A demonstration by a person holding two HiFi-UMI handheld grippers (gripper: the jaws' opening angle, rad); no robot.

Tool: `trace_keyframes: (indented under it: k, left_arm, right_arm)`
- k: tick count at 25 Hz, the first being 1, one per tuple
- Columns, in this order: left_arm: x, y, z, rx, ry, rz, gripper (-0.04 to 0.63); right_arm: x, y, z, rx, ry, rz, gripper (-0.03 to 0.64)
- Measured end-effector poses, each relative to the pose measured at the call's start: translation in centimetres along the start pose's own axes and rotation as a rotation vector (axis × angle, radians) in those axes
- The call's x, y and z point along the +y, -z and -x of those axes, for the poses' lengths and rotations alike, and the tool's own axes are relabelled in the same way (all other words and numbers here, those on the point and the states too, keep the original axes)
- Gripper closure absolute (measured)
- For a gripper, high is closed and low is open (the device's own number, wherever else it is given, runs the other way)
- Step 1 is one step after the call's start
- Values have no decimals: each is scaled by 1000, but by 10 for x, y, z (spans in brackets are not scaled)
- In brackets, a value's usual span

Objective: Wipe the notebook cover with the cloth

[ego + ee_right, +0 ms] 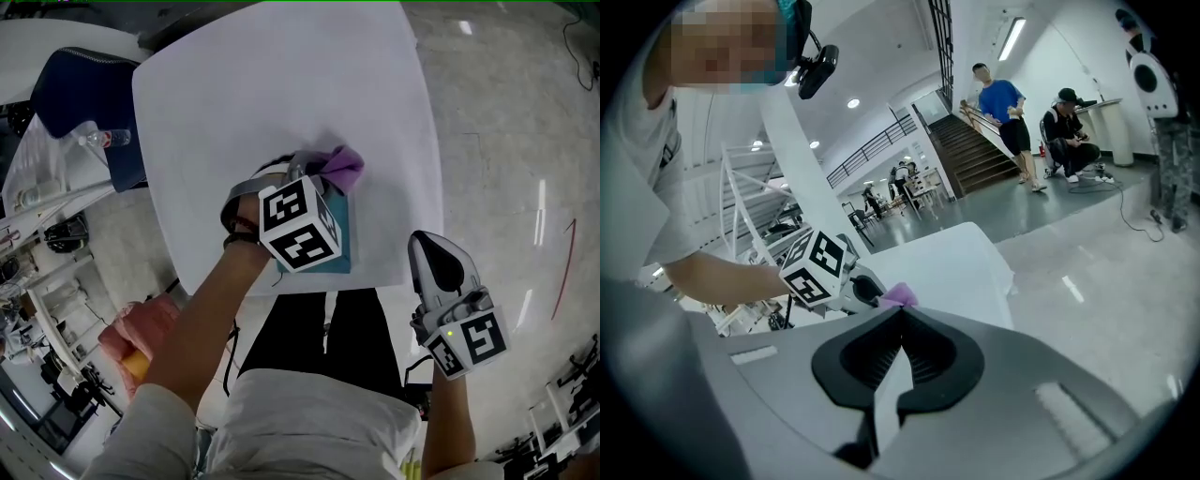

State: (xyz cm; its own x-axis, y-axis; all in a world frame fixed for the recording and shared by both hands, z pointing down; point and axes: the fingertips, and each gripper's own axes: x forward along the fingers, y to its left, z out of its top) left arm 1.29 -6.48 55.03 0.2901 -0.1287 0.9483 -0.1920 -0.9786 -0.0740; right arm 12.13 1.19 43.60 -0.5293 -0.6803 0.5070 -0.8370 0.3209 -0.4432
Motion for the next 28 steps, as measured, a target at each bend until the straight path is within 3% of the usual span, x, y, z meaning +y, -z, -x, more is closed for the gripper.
trace_keyframes:
  k: [5,11,28]
  left_arm:
    - [-3,-1,-2,13,-34,-36,517]
    - [-5,0,-1,20,-45,-24,517]
    - [-29,4,2,23,-10,0,517]
  right_arm:
    - [2,1,-2,3,-12,3,603]
    - [5,4,-1,10,-21,8,603]
    - [12,6,4,5,-29,15,603]
